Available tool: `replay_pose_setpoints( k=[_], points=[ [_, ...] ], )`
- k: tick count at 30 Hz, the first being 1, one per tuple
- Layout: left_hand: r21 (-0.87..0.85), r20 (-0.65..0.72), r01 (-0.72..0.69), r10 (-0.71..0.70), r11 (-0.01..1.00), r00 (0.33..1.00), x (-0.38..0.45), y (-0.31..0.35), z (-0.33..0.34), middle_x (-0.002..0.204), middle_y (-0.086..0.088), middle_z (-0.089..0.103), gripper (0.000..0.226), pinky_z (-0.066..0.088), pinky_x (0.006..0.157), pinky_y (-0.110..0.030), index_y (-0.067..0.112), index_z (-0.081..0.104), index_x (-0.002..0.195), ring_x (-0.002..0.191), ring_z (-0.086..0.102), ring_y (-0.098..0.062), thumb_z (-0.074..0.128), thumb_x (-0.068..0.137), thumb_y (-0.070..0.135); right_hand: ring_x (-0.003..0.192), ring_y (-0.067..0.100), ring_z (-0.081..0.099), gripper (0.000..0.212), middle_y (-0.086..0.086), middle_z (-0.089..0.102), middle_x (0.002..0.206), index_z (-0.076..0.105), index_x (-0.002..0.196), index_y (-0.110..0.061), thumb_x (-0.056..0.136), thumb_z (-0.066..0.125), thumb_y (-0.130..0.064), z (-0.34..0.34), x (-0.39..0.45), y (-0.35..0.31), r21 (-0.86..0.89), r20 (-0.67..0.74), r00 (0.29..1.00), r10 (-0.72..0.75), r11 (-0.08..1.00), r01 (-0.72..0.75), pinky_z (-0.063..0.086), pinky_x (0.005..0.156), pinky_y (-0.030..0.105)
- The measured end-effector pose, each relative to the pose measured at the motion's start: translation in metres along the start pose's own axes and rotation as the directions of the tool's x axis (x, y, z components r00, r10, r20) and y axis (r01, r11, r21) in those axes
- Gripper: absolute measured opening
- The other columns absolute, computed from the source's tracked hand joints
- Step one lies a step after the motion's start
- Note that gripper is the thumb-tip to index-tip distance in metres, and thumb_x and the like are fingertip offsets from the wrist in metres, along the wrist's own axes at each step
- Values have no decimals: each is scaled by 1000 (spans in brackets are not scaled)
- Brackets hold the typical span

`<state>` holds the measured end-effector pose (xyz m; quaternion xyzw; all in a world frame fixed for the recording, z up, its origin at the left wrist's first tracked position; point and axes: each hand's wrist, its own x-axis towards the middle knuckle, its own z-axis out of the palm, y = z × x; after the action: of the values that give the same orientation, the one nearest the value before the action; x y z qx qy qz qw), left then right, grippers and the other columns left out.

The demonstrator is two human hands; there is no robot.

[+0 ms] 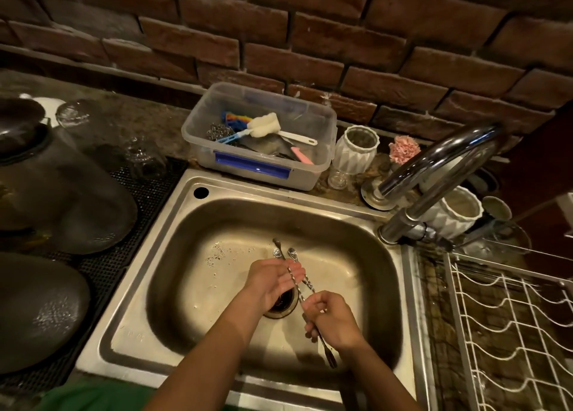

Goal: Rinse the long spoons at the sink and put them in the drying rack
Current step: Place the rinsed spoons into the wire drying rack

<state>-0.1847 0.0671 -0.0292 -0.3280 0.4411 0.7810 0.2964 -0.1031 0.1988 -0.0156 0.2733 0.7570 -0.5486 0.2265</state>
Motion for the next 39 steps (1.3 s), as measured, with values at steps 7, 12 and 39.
replay_pose_setpoints(
  k=[7,12,39],
  points=[
    [-13,65,-10,11,1000,998,-50,21,0,98,-32,70,18,65,66,-38,-15,61,105,81,74,-36,44,99,-13,46,12,56,10,6,59,72,63,94,2,89,65,-6,1,-47,-22,56,-48,997,-65,996,68,48,52,30],
    [16,77,-69,67,998,995,-93,43,4,99,-30,70,18,64,75,-41,-14,59,110,85,73,-35,45,98,-13,51,12,62,9,4,64,71,66,93,0,88,69,-7,-4,-83,-49,80,-18,997,-78,994,80,53,51,24],
    [396,437,-170,-22,902,899,-304,109,118,98,-31,70,23,63,66,-38,-16,60,115,64,77,-28,54,94,-10,67,23,75,13,10,74,69,71,88,5,81,75,-6,-114,-303,-153,164,81,987,-139,978,125,62,54,27]
  ],
)
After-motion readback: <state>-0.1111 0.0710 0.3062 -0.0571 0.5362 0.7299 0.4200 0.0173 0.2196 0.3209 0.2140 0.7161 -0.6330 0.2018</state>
